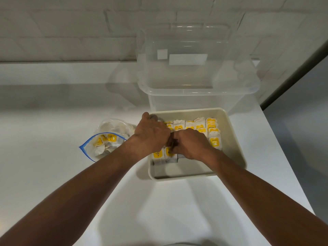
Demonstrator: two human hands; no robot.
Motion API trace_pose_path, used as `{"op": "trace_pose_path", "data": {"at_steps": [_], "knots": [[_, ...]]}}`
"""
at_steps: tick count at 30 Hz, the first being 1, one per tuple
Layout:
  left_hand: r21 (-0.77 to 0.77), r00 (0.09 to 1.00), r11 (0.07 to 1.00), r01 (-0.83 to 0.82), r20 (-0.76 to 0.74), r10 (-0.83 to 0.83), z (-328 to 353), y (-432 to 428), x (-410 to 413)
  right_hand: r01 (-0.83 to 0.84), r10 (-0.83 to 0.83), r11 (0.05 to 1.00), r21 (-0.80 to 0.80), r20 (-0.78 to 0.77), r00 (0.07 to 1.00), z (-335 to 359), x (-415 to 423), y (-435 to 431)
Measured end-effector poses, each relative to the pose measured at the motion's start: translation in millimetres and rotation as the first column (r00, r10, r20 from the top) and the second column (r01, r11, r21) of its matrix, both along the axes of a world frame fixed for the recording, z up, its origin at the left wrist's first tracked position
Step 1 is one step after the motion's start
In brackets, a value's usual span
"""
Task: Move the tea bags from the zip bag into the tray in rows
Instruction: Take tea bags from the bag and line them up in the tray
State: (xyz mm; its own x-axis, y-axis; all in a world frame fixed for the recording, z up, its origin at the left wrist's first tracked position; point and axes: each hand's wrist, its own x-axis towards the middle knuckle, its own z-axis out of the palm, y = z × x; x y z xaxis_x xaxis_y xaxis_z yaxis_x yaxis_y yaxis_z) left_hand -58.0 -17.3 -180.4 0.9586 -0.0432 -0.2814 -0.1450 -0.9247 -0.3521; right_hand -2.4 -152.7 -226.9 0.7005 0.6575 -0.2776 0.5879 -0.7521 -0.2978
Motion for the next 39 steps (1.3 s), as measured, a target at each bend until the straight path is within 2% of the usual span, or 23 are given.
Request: {"op": "trace_pose_path", "data": {"at_steps": [6, 13, 16, 23, 24, 28, 32, 39], "knots": [[0.012, 1.000, 1.000, 0.005, 0.009, -0.005, 0, 2, -1, 0.069, -0.067, 0.993, 0.100, -0.029, 0.997, 6, -3, -6], [0.022, 1.000, 1.000, -0.017, -0.011, 0.017, 1, 2, 0, 0.067, -0.068, 0.997, -0.041, -0.029, 0.997, 13, -22, -11], [0.009, 0.999, 1.000, -0.029, 0.018, 0.029, 5, 4, 0, -0.015, 0.018, 0.994, -0.107, 0.034, 0.999, 11, -32, 2], [-0.122, 0.988, 0.991, -0.055, 0.134, 0.072, 18, 18, -4, -0.048, 0.069, 0.989, -0.141, 0.148, 0.987, 7, -33, 16], [-0.147, 0.985, 0.987, -0.060, 0.149, 0.082, 18, 21, -5, -0.036, 0.057, 0.989, -0.140, 0.147, 0.987, 8, -33, 17], [-0.276, 0.971, 0.959, -0.062, 0.206, 0.122, 20, 30, -8, 0.104, -0.105, 0.989, -0.103, -0.008, 0.994, 15, -25, 4], [-0.366, 0.967, 0.930, -0.021, 0.229, 0.112, 24, 30, -8, 0.112, -0.099, 0.978, -0.177, 0.078, 0.992, 19, -20, -11], [-0.498, 0.954, 0.866, 0.033, 0.273, 0.121, 21, 33, -30, 0.110, -0.097, 0.986, -0.128, 0.101, 0.990, 15, -25, -3]]}}
